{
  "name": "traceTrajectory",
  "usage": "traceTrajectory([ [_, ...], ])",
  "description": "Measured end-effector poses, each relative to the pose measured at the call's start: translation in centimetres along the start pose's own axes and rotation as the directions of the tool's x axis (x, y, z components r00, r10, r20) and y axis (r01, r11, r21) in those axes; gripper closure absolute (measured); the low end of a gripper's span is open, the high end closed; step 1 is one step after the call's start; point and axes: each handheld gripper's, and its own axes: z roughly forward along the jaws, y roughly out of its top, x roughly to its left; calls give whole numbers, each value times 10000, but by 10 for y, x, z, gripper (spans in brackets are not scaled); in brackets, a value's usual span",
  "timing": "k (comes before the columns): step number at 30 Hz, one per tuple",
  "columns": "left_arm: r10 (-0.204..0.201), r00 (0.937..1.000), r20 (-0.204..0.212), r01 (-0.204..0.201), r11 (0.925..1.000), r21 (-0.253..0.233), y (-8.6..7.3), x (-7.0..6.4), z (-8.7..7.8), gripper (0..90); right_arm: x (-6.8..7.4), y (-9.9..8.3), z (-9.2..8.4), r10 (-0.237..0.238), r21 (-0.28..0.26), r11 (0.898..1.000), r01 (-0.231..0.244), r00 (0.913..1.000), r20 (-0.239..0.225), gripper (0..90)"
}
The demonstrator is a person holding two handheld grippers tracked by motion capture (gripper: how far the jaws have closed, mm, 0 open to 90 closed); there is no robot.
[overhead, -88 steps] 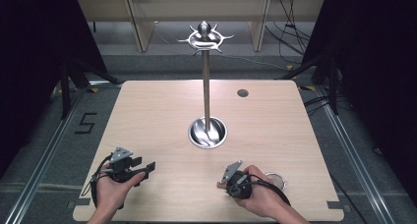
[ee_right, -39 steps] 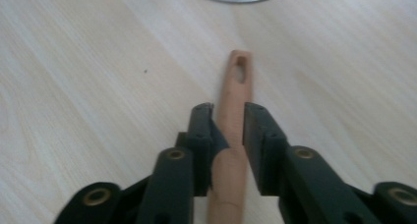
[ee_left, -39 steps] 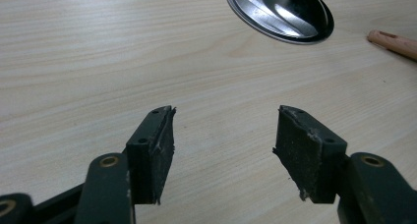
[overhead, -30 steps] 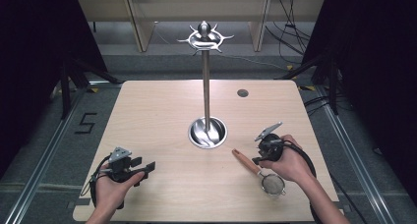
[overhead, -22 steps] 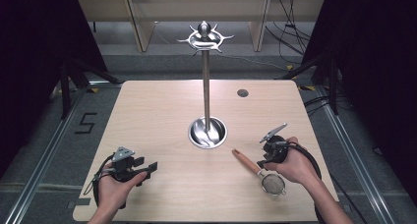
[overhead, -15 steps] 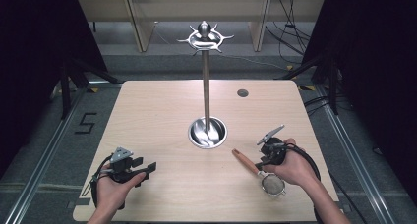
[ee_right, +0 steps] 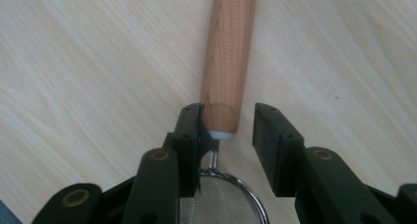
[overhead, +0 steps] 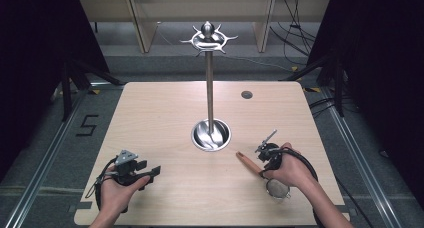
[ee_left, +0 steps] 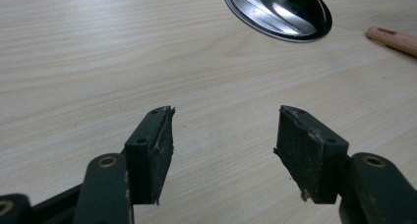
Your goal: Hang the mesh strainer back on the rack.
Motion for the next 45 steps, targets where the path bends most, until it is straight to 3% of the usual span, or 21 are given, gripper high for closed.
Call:
traceTrajectory([
  [1,168,9998,58,-169,9997,169,0,1,-2,382,1,1,1,57,9,10000,-57,10000,-9,648],
  [3,-193,9998,69,195,9997,-176,-1,-1,-1,382,2,3,3,-10,137,9999,10,10000,-43,648],
  [8,-83,9999,95,85,9998,-161,0,0,-1,382,3,4,11,-6,355,9994,5,10000,35,645],
  [10,192,9997,133,-194,9996,216,0,1,-2,382,3,4,14,57,467,9989,-59,10000,34,645],
  [11,33,9999,99,-33,10000,-43,0,0,0,382,2,4,15,5,468,9989,-7,10000,36,646],
  [17,235,9997,78,-237,9994,248,0,1,-2,382,1,6,19,116,522,9986,-112,9999,-69,664],
  [19,-15,10000,97,15,10000,-3,-1,0,0,382,1,6,20,33,542,9985,-31,10000,-41,678],
  [20,179,9997,181,-183,9996,208,0,1,-1,382,2,7,20,140,586,9982,-138,9999,-30,679],
  [21,49,9998,180,-50,10000,70,-1,0,0,382,1,7,21,-19,536,9986,18,10000,17,681],
  [22,9,9999,124,-9,10000,25,-1,0,0,382,2,7,21,126,573,9983,-129,9999,50,684],
  [24,101,9998,146,-102,9999,70,-1,0,-1,382,2,8,20,302,596,9978,-305,9995,54,689],
  [25,146,9998,138,-149,9997,207,0,1,-2,382,2,8,20,151,624,9979,-161,9998,162,692],
  [27,-51,9999,116,51,10000,-34,0,0,-1,382,1,7,20,28,575,9983,-42,9997,231,694],
  [34,-149,9998,127,151,9997,-167,-1,-1,-1,382,4,3,9,175,-8,9998,-175,9995,276,695],
  [39,-109,9999,95,110,9999,-109,0,0,-3,383,3,-3,2,307,-536,9981,-287,9989,359,696],
  [44,-103,9999,126,105,9998,-165,-1,0,-3,383,3,-9,-2,142,-999,9950,-85,9983,565,696],
  [45,65,9999,114,-65,10000,-36,-1,2,-4,383,4,-10,-3,197,-1012,9948,-140,9983,554,696],
])
